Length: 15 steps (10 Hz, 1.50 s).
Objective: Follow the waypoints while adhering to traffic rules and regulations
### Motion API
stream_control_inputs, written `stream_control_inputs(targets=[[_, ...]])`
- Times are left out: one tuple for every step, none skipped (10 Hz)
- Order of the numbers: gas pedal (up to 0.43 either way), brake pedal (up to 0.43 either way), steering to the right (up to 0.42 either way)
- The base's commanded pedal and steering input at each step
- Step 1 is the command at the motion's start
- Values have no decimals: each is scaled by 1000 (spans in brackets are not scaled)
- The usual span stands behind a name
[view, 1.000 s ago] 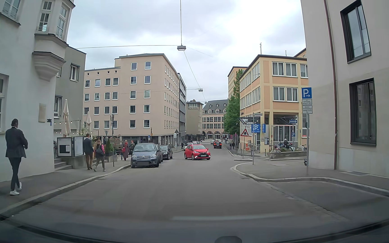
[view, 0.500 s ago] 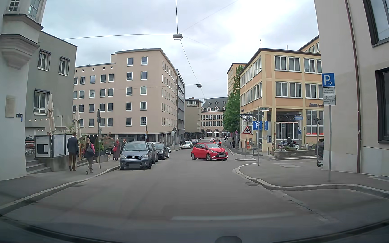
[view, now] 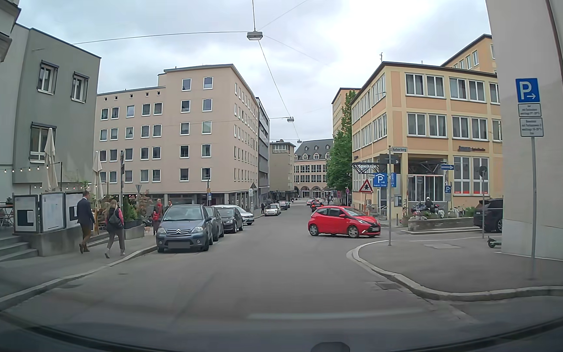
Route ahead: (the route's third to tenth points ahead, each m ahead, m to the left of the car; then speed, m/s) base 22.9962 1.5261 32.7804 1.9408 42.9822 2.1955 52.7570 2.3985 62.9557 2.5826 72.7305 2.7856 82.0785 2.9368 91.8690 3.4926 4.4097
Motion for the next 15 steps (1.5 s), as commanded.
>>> stream_control_inputs(targets=[[118,0,-14],[118,0,-14],[118,0,-14],[87,0,-15],[87,0,-16],[87,0,-16],[87,0,-16],[87,0,-15],[87,0,-12],[87,0,-6],[79,0,-2],[79,0,1],[79,0,5],[79,0,10],[79,0,17]])
